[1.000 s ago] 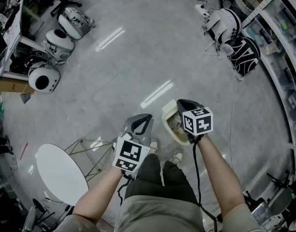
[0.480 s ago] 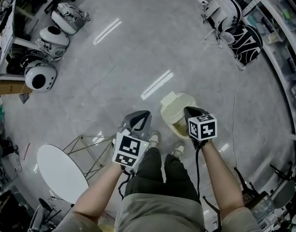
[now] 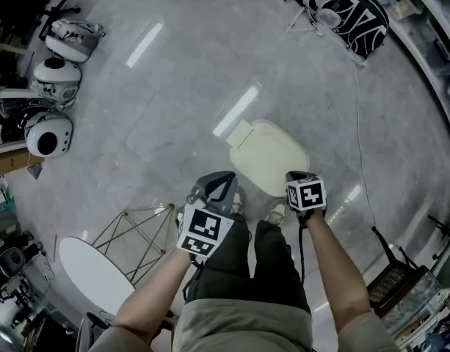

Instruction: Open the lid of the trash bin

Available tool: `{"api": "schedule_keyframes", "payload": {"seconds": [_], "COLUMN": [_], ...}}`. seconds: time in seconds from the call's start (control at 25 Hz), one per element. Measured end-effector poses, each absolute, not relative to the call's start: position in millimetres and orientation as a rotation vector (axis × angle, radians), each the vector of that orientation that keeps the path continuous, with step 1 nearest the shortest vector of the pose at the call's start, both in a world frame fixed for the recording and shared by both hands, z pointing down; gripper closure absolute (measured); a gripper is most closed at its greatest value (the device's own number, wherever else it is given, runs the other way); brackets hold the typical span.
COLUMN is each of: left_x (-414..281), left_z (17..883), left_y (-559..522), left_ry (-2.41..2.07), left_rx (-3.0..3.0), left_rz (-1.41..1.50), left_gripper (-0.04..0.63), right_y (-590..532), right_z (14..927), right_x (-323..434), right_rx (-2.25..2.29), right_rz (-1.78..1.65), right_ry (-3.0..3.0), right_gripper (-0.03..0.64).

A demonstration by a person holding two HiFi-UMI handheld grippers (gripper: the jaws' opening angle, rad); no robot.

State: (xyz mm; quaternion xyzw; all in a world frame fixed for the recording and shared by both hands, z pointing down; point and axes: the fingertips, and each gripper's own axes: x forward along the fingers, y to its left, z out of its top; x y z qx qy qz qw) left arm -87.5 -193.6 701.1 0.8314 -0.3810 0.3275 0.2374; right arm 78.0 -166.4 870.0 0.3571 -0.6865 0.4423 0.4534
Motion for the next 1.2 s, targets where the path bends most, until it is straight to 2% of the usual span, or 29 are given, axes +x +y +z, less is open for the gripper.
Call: {"api": "schedule_keyframes", "payload": {"seconds": [0.36, 0.68, 0.88, 1.2], "left_x": [-59, -50, -47, -38], "left_z": [774, 779, 738, 606], "left_y": [-180, -184, -195, -225], "left_ry": [-0.952, -0.967, -0.995, -1.09], "left_rx": [2.245, 2.231, 2.281, 2.423], "left_rz": [0.981, 0.981, 0.964, 0.884], "left_gripper": [0.593, 0.594, 0.594, 0.594], "right_y": [-152, -154, -171, -203], "right_z": [948, 950, 884, 698], "right_x": [99, 98, 94, 111], "right_rx": [0.843, 0.823, 0.91, 1.098], "right_rz": [1.084, 1.064, 1.07, 0.991], "right_ry": [-1.663, -1.714, -1.838, -2.072], "right_gripper": [0.614, 0.612, 0.612, 0.614]}}
